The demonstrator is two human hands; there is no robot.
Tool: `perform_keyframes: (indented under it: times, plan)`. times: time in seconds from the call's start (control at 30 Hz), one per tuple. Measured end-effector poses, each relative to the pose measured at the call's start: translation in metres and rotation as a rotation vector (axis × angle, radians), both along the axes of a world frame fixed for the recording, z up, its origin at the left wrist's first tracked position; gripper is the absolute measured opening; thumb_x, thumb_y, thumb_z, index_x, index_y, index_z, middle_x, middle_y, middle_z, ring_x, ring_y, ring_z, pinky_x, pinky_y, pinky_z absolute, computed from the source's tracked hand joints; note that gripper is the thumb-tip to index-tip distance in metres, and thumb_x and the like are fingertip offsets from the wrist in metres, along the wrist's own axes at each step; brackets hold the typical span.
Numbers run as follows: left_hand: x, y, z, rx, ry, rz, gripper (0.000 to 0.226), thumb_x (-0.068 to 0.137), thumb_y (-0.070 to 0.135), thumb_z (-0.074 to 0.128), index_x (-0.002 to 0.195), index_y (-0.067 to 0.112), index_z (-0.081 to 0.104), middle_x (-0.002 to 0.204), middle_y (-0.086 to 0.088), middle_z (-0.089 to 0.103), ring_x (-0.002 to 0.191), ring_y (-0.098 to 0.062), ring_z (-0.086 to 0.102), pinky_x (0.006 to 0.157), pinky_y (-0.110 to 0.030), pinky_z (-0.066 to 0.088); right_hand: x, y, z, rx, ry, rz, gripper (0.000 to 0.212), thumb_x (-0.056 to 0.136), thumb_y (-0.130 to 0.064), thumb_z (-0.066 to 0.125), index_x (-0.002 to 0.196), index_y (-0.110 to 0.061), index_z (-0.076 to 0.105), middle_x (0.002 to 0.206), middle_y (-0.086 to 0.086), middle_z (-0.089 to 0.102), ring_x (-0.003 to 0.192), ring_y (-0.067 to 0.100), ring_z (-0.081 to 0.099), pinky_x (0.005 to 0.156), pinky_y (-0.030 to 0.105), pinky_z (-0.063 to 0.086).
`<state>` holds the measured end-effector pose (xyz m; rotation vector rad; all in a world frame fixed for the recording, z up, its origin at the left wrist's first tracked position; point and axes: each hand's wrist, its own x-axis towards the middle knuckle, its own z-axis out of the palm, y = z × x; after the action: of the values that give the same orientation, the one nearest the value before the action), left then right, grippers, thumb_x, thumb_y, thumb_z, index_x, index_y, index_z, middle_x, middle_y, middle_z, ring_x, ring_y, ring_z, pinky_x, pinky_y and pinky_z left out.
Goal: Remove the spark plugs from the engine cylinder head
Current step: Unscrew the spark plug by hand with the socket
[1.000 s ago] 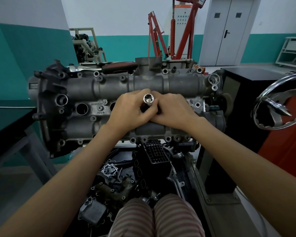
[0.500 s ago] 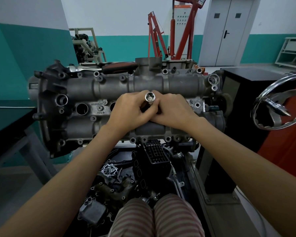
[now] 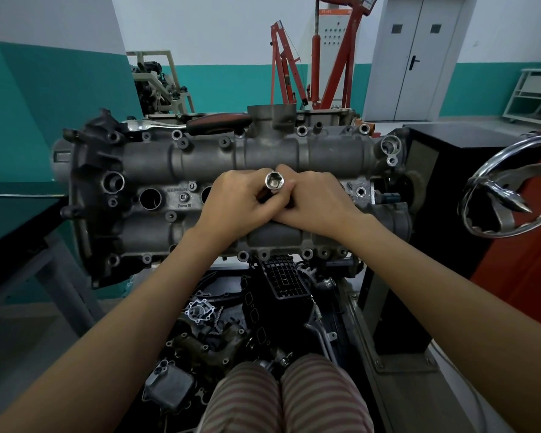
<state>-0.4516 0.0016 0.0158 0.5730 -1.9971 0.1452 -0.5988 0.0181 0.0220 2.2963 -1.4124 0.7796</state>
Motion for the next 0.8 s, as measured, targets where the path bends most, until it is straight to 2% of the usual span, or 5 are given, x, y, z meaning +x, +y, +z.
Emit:
perform_keyframes:
  times: [0.17,0.37,0.47,0.67,0.8]
  plan:
    - [-0.0010,0.0022,0.0009,-0.018,0.000,0.030,0.035,0.086,0.035,0.051,0.062,0.026,0.028,0.050,0.012,0.032,0.044,-0.010,0.032,0.050,-0.022,0.025,-0.0016,-0.0015,-0.0001,0.001,-0.001,-0.019,0.033,0.084,-0.042,0.049,0.086,-0.016,0.069,0.073,0.006,0.067,0.074,0.027,0.061,0.056,0.027,0.027]
    - [-0.0006,0.0020,0.0007,0.002,0.002,0.009,0.031,0.086,0.032,0.052,0.059,0.020,0.043,0.051,0.009,0.039,0.046,-0.012,0.039,0.048,-0.024,0.033,0.0002,-0.0024,-0.0006,-0.011,0.007,0.010,0.039,0.083,-0.043,0.050,0.103,-0.011,0.058,0.081,0.006,0.068,0.075,0.028,0.063,0.057,0.031,0.041]
    - [-0.0006,0.0030,0.0015,0.004,0.014,-0.009,0.029,0.086,0.033,0.050,0.063,0.026,0.034,0.050,0.009,0.038,0.044,-0.013,0.038,0.047,-0.025,0.032,0.0008,-0.0020,-0.0002,-0.012,-0.014,0.006,0.040,0.080,-0.045,0.051,0.100,-0.010,0.054,0.074,0.006,0.066,0.070,0.030,0.062,0.053,0.029,0.034]
    - [-0.0003,0.0031,0.0009,0.015,0.005,0.024,0.033,0.085,0.033,0.050,0.061,0.027,0.028,0.048,0.015,0.029,0.046,-0.009,0.031,0.049,-0.023,0.024,-0.0013,-0.0018,0.0002,-0.021,-0.012,0.018,0.032,0.082,-0.040,0.048,0.082,-0.015,0.068,0.070,0.008,0.066,0.070,0.031,0.061,0.056,0.026,0.027]
    - [-0.0002,0.0038,0.0015,0.022,-0.004,0.013,0.028,0.085,0.035,0.048,0.063,0.024,0.035,0.051,0.009,0.039,0.046,-0.013,0.038,0.050,-0.025,0.029,0.0001,-0.0023,-0.0003,-0.010,0.007,0.011,0.033,0.082,-0.042,0.051,0.092,-0.011,0.058,0.076,0.006,0.067,0.073,0.030,0.062,0.054,0.028,0.031]
